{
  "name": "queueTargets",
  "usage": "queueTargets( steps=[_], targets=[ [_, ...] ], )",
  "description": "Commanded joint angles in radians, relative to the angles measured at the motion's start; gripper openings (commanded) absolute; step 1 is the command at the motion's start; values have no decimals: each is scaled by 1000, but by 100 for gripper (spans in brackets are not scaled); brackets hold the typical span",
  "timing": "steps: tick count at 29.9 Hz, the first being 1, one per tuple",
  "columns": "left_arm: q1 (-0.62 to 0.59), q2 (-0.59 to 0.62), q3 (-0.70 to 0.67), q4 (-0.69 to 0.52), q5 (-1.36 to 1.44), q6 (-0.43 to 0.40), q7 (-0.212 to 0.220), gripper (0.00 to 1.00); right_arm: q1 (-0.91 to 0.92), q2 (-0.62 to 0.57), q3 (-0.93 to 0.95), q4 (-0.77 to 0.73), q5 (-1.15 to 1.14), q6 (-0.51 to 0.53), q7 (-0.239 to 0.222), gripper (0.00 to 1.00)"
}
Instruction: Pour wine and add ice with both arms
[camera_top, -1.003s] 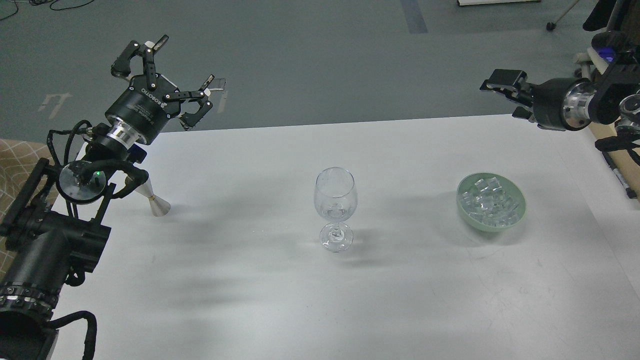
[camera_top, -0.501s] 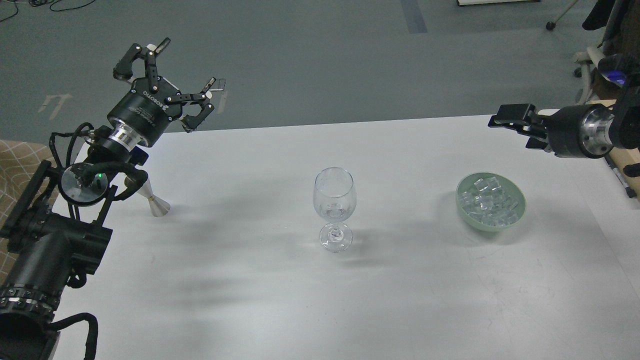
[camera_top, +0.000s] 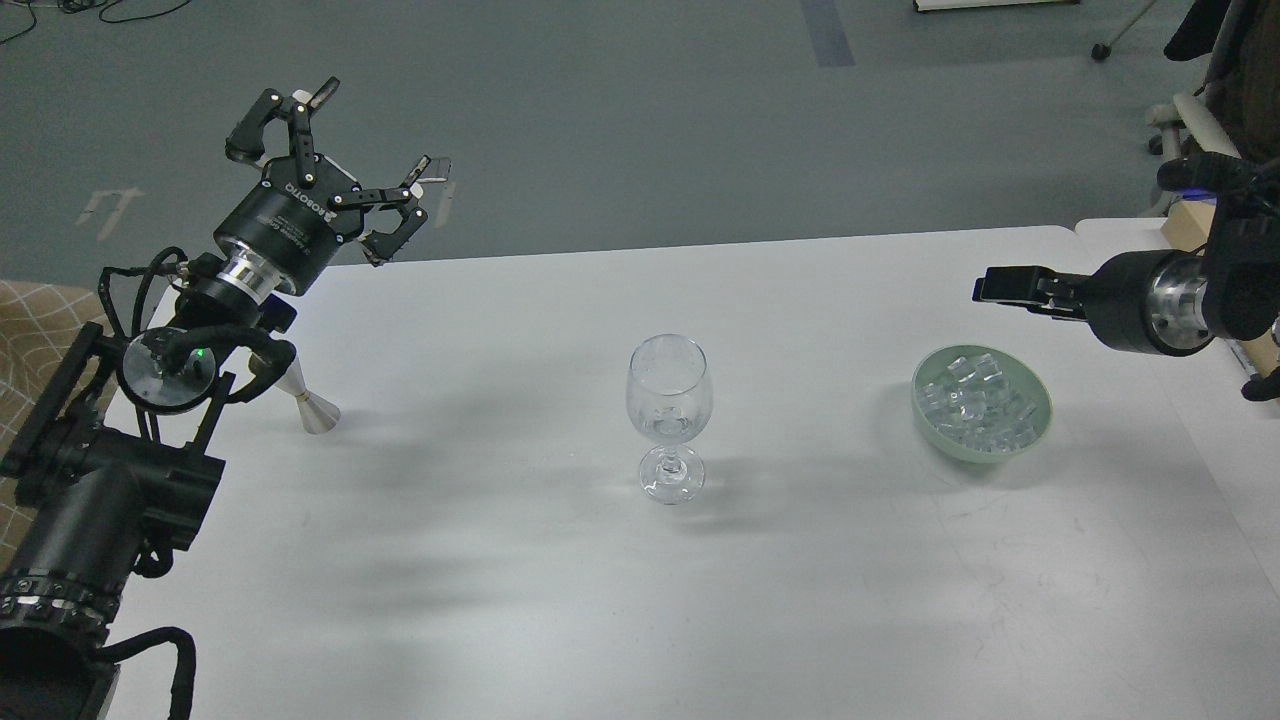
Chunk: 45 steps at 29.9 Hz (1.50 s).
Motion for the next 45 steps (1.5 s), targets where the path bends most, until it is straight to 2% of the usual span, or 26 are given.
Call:
queueTargets(
  steps=[1, 8, 16, 21, 45],
  targets=[
    [-1, 0, 0, -1, 0, 0, 0, 98, -31, 9, 0, 6, -14, -12, 0, 89],
    [-1, 3, 0, -1, 0, 0, 0, 98, -83, 17, -1, 0, -46, -15, 0, 85],
    [3, 0, 0, -1, 0, 0, 0, 98, -135, 69, -6, -9, -115, -15, 0, 69],
    [5, 0, 0, -1, 0, 0, 0, 98, -148, 98, -6, -32, -135, -15, -1, 62],
    [11, 2, -2, -1, -2, 0, -3, 98, -177, 181, -9, -126, -167, -12, -1, 60]
  ],
)
